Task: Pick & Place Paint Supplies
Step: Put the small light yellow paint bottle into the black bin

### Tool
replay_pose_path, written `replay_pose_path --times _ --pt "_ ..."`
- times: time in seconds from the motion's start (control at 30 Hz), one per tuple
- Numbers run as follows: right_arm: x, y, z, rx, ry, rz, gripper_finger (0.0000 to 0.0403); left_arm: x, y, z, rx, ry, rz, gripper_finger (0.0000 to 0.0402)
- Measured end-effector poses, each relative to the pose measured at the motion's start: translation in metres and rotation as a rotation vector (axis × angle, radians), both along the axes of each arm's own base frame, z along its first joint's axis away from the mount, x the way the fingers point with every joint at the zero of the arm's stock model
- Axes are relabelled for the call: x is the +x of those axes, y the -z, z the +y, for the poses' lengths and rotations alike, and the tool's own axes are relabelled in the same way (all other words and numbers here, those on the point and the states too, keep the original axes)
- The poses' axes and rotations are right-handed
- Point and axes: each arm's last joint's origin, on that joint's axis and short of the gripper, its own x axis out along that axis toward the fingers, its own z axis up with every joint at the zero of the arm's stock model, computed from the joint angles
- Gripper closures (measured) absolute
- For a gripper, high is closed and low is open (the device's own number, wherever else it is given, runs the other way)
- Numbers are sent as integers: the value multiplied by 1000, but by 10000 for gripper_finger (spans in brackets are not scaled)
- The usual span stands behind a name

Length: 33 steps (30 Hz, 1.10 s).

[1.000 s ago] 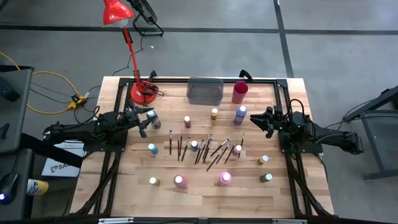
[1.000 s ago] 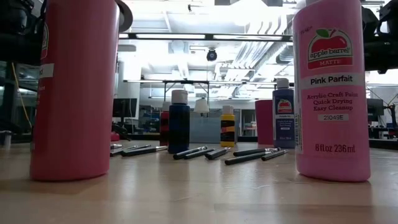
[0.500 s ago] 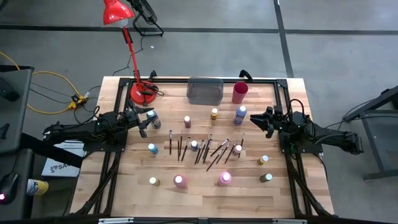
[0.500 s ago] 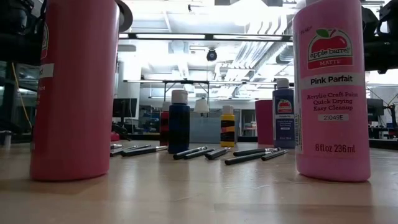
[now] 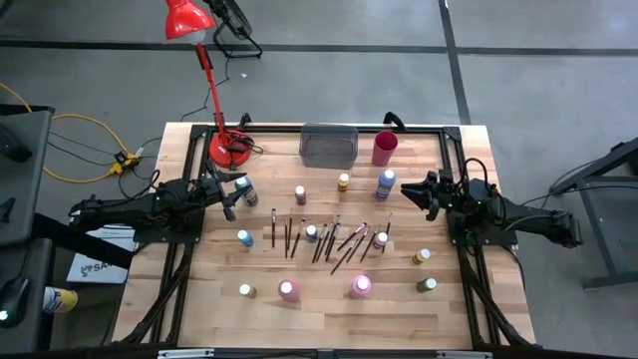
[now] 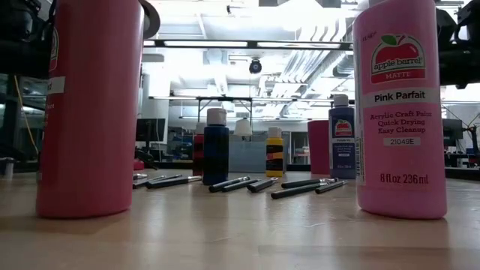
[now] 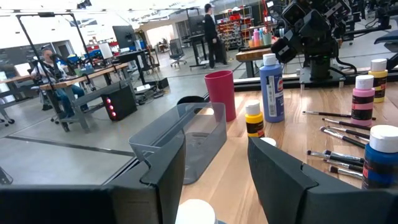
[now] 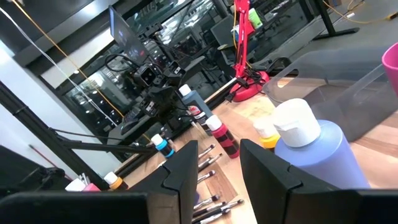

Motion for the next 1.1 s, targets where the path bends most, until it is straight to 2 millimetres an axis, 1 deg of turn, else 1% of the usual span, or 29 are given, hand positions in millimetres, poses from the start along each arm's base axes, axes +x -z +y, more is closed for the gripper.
replay_pose_path --times 0.2,0.3,0.4,0.47,0.73,0.97,1.03,1.1 --pt "0 0 0 146 -14 -38 289 0 0 0 0 0 0 231" --pt "0 0 2 197 -63 -40 289 0 0 0 0 0 0 231" --pt "-1 -5 4 286 -112 -4 289 0 0 0 0 0 0 231" --pt "-4 -13 5 337 -135 51 289 0 0 0 0 0 0 231" --pt "-13 -52 11 416 -213 283 289 0 0 0 0 0 0 231" --pt "-15 -77 19 513 -372 486 289 0 0 0 0 0 0 231" --pt "-16 -82 22 567 -380 575 289 0 0 0 0 0 0 231" --pt "-16 -87 24 611 -347 667 289 0 0 0 0 0 0 231"
